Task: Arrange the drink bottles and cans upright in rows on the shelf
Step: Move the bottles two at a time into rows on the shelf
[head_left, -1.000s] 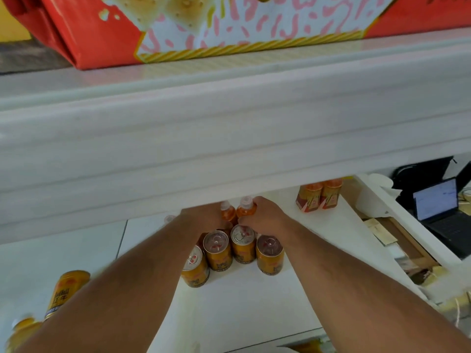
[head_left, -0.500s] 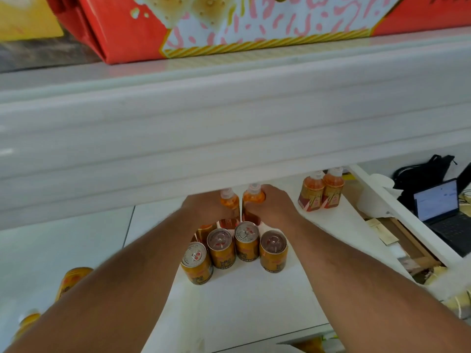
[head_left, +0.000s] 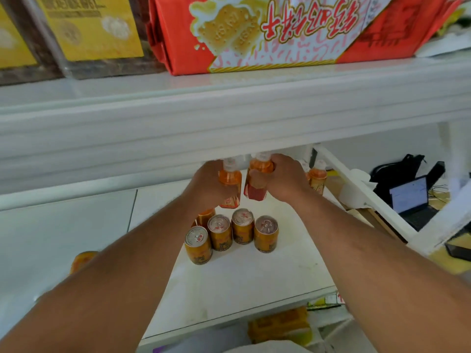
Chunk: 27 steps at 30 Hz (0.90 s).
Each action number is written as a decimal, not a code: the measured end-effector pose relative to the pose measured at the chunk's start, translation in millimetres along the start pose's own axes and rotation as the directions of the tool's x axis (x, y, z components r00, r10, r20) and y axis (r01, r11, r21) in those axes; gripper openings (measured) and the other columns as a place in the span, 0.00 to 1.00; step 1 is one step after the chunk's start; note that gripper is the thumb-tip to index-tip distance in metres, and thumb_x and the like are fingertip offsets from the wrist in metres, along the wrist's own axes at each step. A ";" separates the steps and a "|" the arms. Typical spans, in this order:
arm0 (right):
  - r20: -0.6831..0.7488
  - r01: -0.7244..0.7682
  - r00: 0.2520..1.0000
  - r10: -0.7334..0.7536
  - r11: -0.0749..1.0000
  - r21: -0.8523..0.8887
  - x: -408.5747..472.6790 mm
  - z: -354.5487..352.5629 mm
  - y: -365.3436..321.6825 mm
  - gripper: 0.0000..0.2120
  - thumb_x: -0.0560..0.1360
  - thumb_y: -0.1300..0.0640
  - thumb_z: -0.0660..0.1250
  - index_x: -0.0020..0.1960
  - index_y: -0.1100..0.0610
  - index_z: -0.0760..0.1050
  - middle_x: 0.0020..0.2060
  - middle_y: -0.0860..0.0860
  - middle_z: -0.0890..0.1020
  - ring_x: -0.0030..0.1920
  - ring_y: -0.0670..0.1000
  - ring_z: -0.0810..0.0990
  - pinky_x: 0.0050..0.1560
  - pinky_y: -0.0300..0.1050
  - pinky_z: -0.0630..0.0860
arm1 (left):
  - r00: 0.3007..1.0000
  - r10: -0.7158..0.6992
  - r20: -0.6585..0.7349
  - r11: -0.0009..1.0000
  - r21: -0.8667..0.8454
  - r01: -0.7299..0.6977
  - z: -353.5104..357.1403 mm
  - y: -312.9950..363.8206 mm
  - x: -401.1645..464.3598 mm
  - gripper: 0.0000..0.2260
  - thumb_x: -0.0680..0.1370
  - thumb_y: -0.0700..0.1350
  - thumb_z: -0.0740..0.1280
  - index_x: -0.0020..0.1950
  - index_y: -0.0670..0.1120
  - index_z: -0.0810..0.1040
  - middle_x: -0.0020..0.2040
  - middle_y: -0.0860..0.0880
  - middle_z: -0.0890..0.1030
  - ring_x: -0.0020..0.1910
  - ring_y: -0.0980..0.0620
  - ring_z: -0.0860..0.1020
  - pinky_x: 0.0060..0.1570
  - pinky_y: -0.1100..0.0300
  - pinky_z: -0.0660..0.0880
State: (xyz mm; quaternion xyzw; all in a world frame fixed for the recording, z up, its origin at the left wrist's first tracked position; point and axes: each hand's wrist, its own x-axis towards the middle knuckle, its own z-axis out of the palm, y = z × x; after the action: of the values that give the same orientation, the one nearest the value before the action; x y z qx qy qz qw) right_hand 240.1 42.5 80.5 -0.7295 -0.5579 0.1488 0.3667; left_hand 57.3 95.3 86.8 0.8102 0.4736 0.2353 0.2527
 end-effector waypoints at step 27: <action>0.088 0.007 0.996 -0.012 0.998 0.059 -192.3 -74.2 0.5 0.15 0.69 0.41 0.73 0.51 0.48 0.82 0.42 0.43 0.83 0.44 0.44 0.81 0.41 0.44 0.78 | 0.997 -0.072 -0.032 0.982 -0.175 0.066 20.0 60.3 -198.1 0.21 0.66 0.51 0.77 0.55 0.52 0.75 0.47 0.54 0.82 0.46 0.55 0.82 0.49 0.50 0.81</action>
State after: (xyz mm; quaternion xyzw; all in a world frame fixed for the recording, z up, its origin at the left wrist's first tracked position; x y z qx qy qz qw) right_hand 222.8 -162.5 94.1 -0.7087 -0.5723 0.1952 0.3635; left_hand 21.5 -109.6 81.6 0.7635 0.4839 0.2824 0.3211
